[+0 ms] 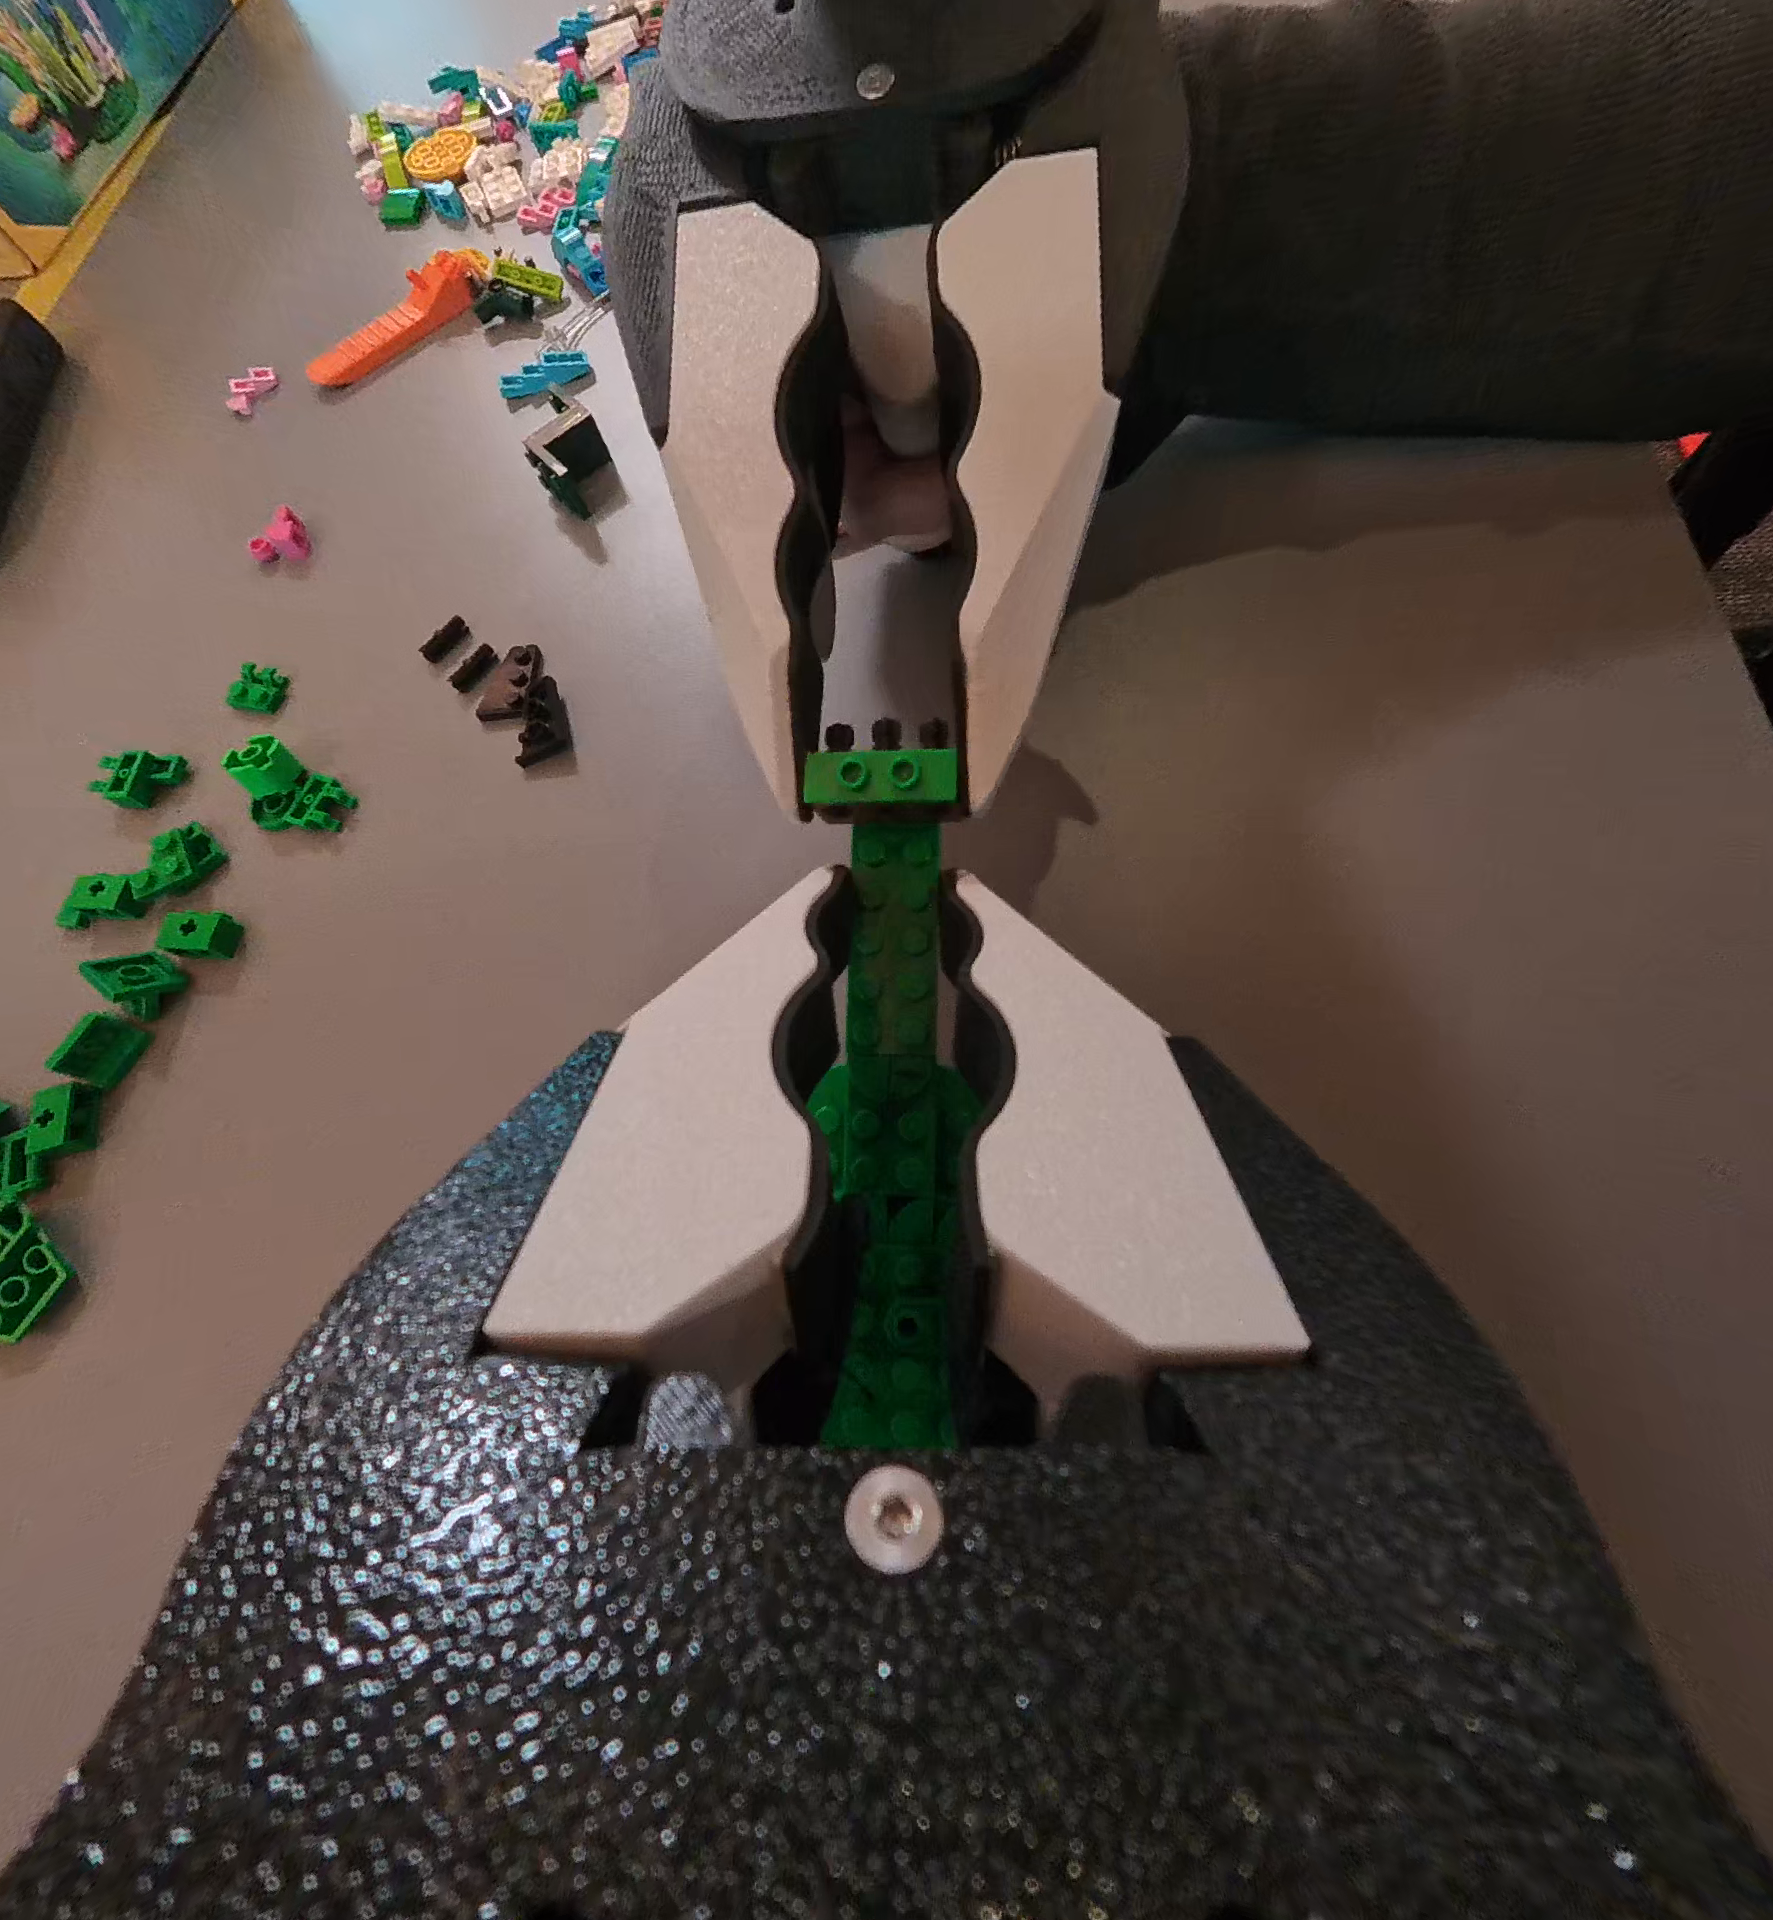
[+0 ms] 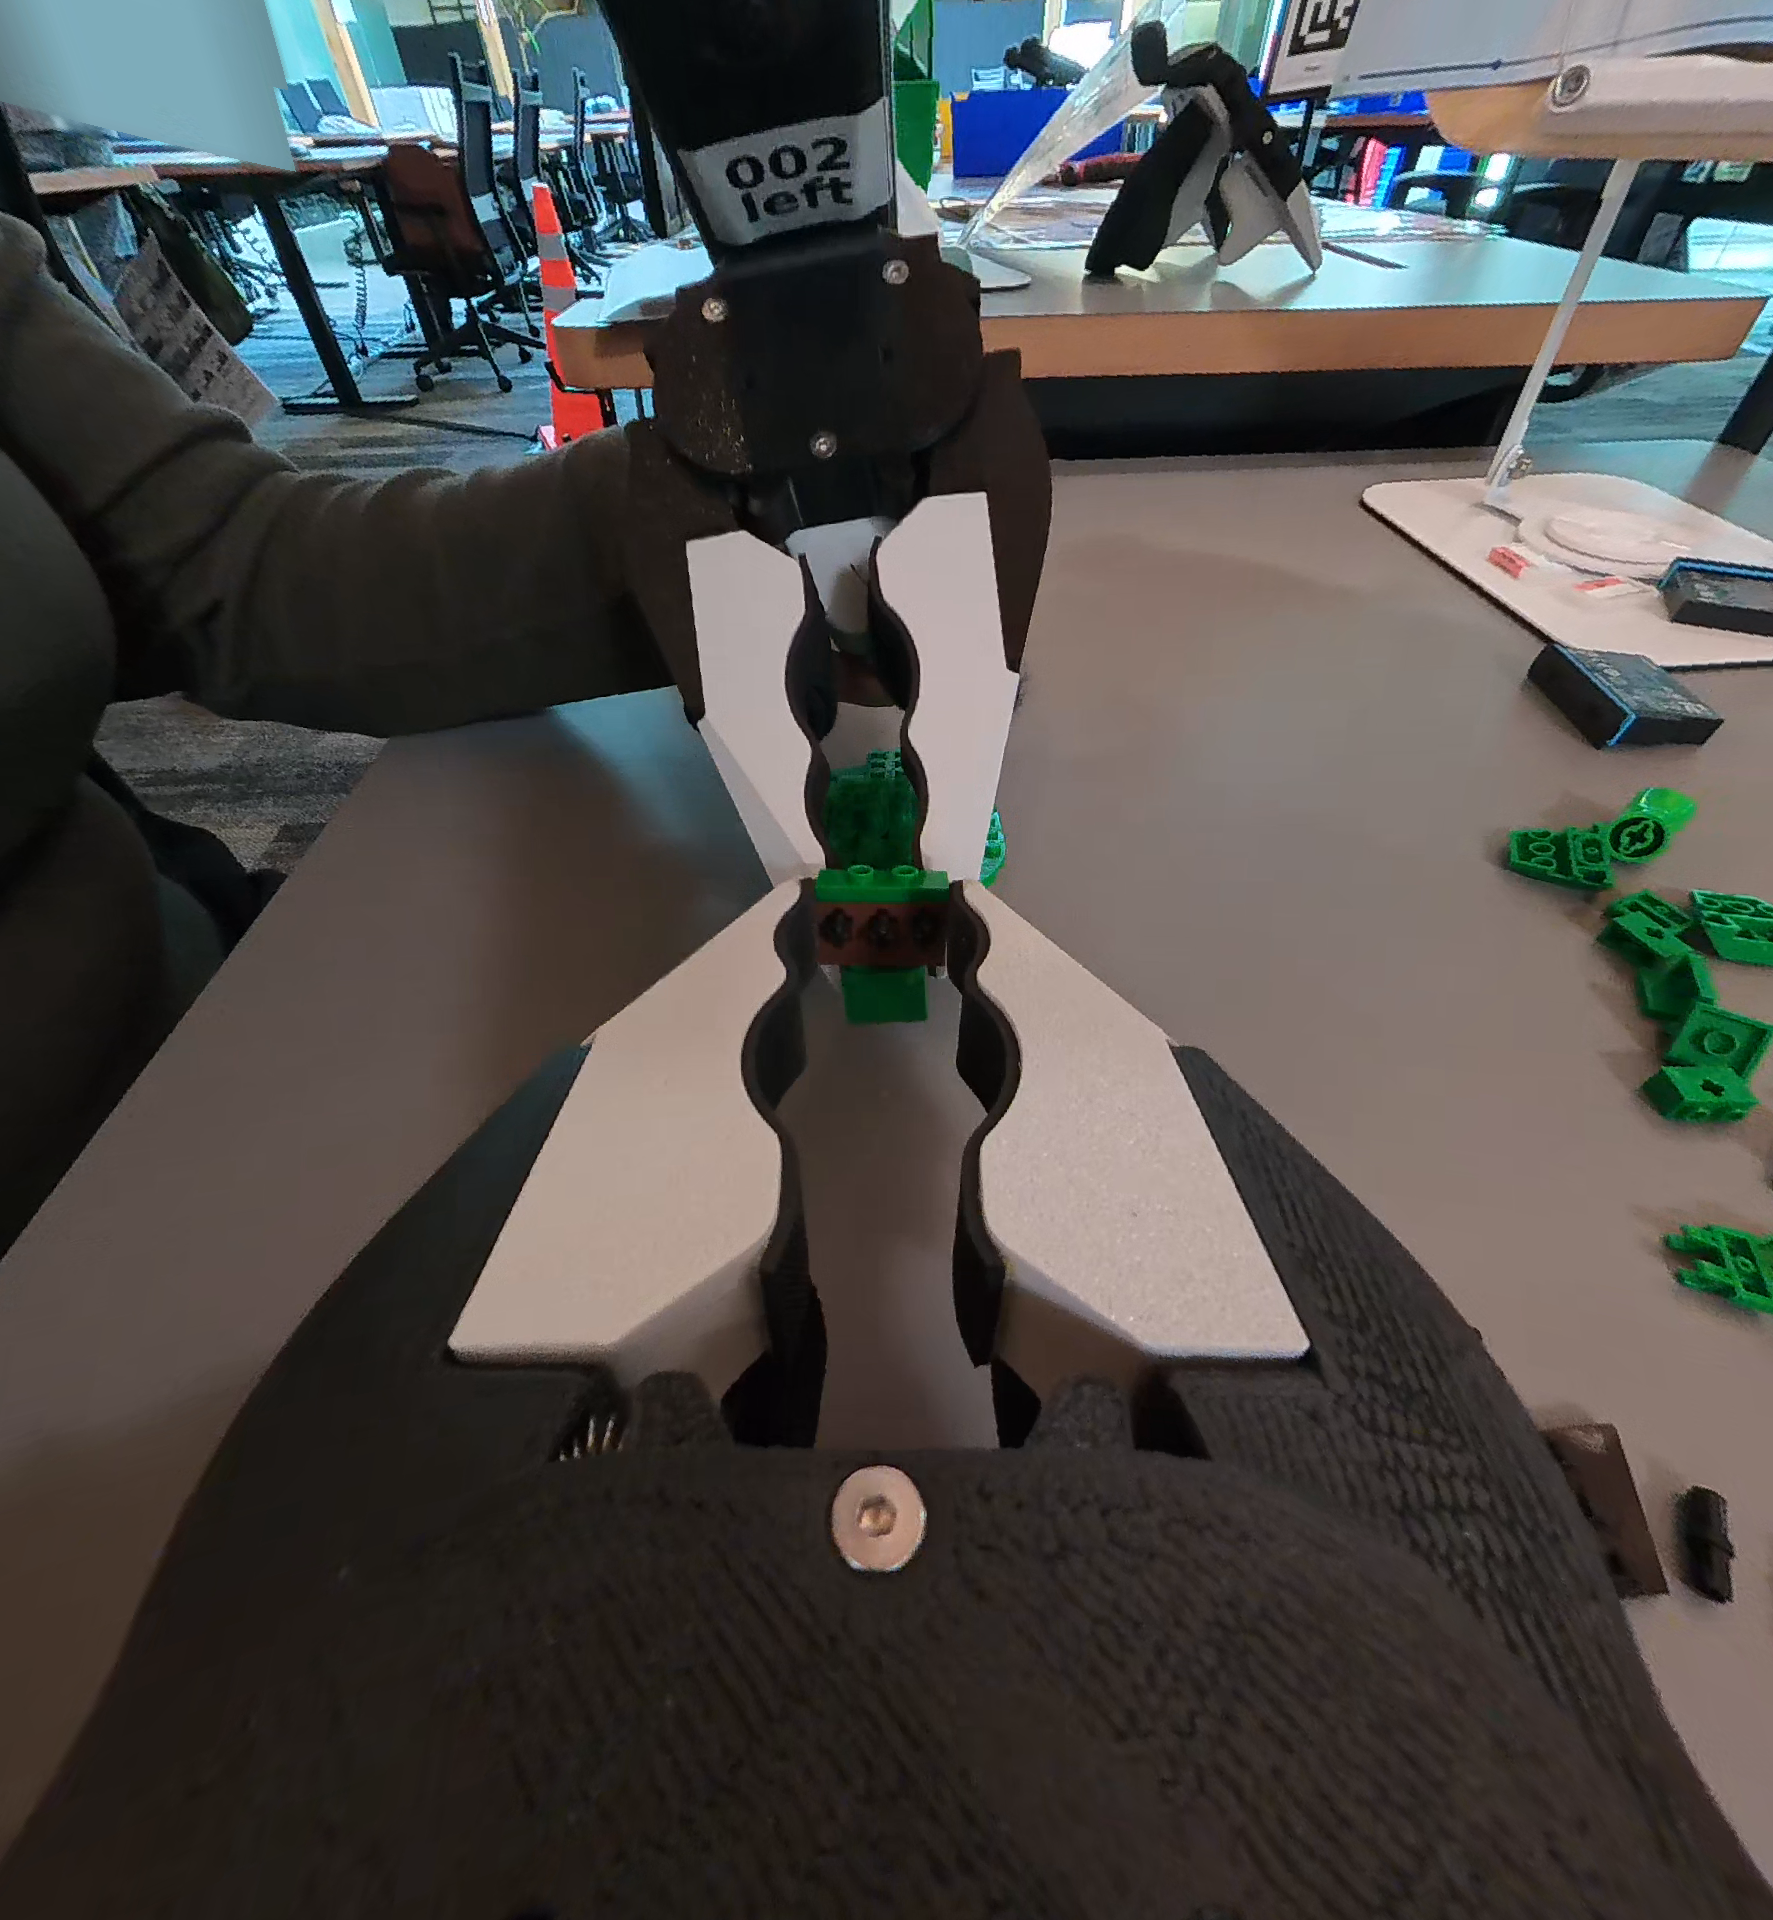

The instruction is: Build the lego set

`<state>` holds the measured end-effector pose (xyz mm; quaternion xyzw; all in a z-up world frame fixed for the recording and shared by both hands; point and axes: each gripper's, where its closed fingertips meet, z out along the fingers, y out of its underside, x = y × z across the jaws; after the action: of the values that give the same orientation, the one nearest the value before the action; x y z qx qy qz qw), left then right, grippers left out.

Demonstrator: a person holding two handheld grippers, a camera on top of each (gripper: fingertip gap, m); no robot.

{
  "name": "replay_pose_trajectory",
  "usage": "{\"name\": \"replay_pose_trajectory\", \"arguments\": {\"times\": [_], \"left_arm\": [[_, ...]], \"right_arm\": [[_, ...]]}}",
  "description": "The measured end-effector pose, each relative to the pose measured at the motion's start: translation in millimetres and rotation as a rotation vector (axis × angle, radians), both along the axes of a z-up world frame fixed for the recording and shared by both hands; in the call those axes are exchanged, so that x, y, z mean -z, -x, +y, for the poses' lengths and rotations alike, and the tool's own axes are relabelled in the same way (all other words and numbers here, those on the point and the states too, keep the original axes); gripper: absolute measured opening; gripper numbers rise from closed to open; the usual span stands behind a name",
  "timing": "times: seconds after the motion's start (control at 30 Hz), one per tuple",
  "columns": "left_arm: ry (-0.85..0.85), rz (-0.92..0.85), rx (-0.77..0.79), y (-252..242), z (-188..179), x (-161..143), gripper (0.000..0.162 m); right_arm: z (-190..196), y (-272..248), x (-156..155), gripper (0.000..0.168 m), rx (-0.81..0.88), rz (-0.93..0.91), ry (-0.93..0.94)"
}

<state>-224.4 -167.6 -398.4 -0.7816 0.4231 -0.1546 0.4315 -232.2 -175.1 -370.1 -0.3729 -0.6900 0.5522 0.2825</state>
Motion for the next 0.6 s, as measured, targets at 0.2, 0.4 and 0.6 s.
{"name": "replay_pose_trajectory", "arguments": {"times": [0.2,0.4,0.6], "left_arm": [[0.008,-0.011,0.007,-0.7,-0.8,0.8,0.015],[0.038,0.034,0.011,-0.4,-2.3,10.1,0.015],[0.097,0.094,0.003,2.4,-3.2,26.8,0.015]], "right_arm": [[-0.8,-1.1,1.6,0.023,-0.003,-0.007,-0.011],[-2.2,-1.6,11.8,0.023,-0.007,-0.079,-0.031],[-2.3,-0.1,30.1,0.023,-0.007,-0.171,-0.117]]}}
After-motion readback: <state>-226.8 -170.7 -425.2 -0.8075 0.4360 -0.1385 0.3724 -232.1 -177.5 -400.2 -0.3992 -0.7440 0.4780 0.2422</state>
